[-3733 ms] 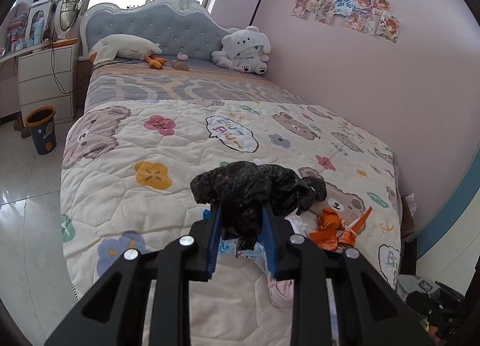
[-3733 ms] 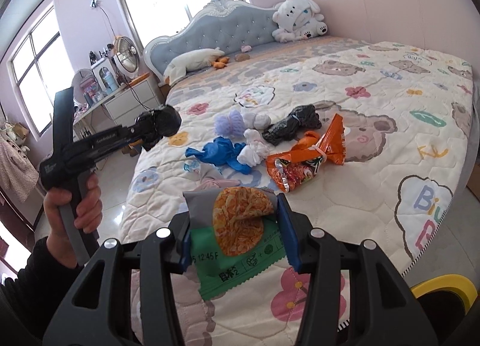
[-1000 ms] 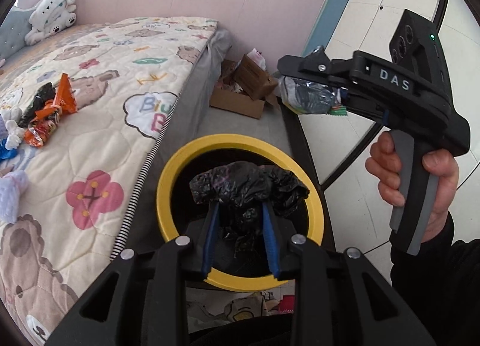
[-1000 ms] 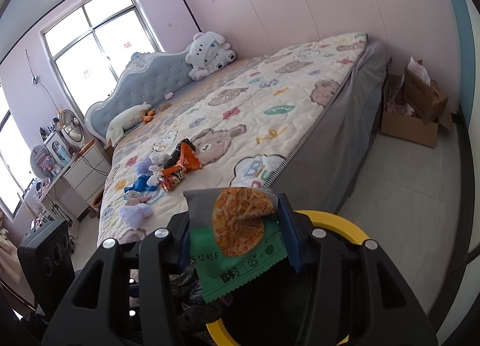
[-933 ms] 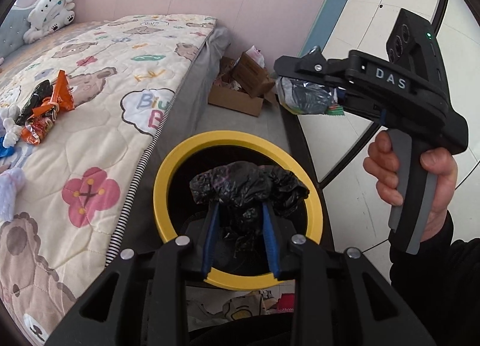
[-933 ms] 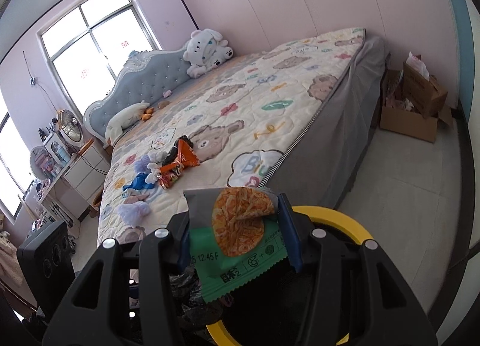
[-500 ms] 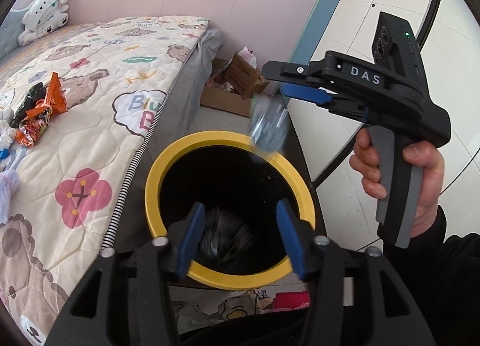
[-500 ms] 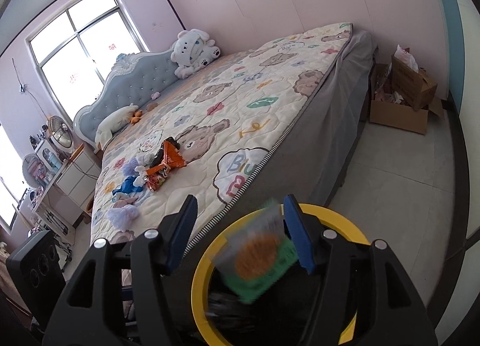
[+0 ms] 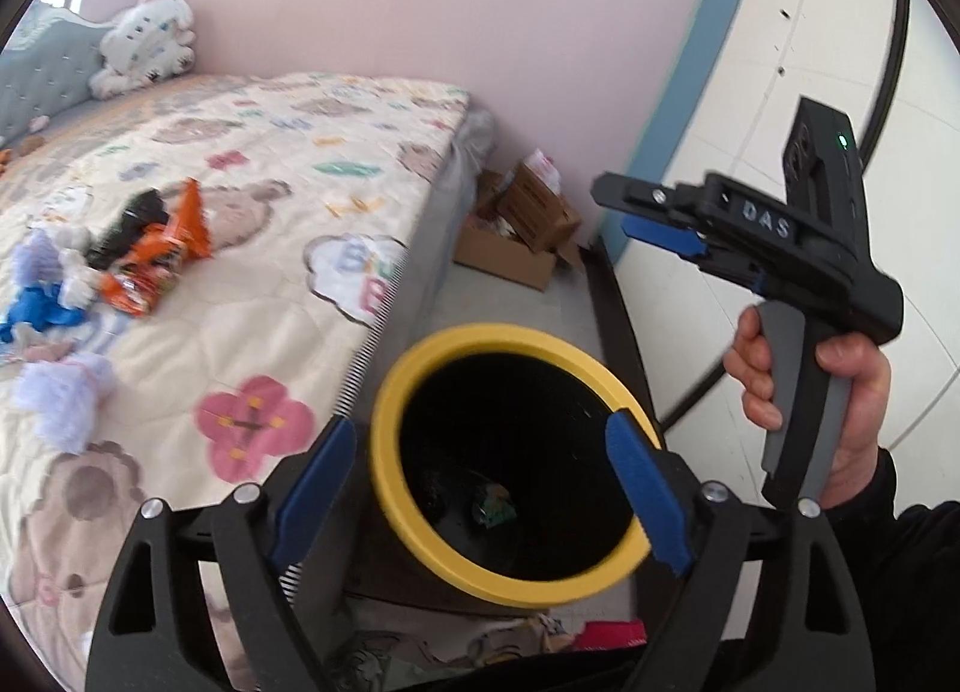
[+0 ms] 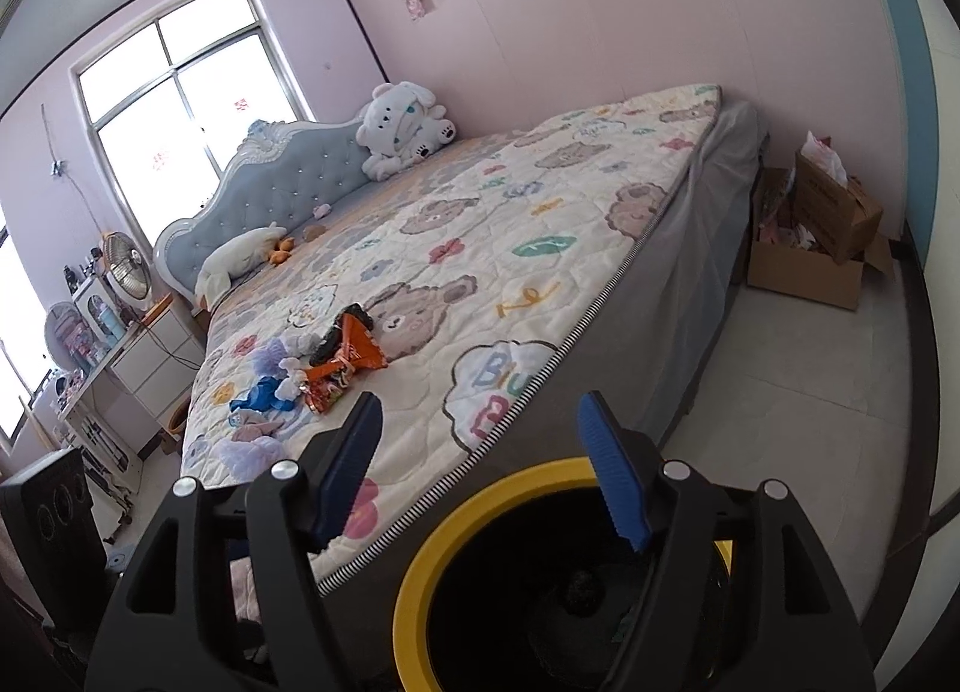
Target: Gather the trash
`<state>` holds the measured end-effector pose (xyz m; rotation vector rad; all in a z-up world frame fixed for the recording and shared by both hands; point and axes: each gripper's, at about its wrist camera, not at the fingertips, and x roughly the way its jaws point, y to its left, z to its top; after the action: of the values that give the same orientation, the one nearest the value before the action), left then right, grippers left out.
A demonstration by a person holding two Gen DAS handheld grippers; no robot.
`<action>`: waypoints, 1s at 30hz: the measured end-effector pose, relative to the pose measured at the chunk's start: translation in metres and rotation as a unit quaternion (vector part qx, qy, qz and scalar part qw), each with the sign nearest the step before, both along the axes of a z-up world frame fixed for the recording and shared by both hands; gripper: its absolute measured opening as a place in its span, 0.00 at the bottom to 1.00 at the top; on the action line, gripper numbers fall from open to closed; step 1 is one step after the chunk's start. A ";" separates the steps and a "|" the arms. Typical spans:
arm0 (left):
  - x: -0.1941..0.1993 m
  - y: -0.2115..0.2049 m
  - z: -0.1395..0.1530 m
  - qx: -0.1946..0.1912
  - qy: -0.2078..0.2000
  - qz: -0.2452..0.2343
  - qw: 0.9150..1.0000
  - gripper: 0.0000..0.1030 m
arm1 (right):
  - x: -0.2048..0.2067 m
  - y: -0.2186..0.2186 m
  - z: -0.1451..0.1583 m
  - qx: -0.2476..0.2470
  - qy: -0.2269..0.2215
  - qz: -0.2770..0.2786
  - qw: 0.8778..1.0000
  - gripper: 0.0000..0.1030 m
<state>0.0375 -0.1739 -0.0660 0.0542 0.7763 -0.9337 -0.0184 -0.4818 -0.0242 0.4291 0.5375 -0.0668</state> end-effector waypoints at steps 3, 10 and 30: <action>0.006 0.014 0.009 -0.004 -0.021 0.029 0.999 0.83 | 0.011 0.009 0.005 -0.002 -0.008 0.013 1.000 0.66; 0.020 0.050 0.027 -0.013 -0.065 0.098 0.993 0.89 | 0.042 0.037 0.016 -0.016 -0.025 0.047 0.998 0.70; 0.076 0.133 0.011 -0.008 -0.054 0.243 0.968 0.90 | 0.164 0.114 0.010 -0.043 -0.016 0.119 0.992 0.71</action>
<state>0.1138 -0.0413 -0.0553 -0.0970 0.6396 -0.4653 0.1458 -0.3676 -0.0147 0.2792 0.5490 0.1444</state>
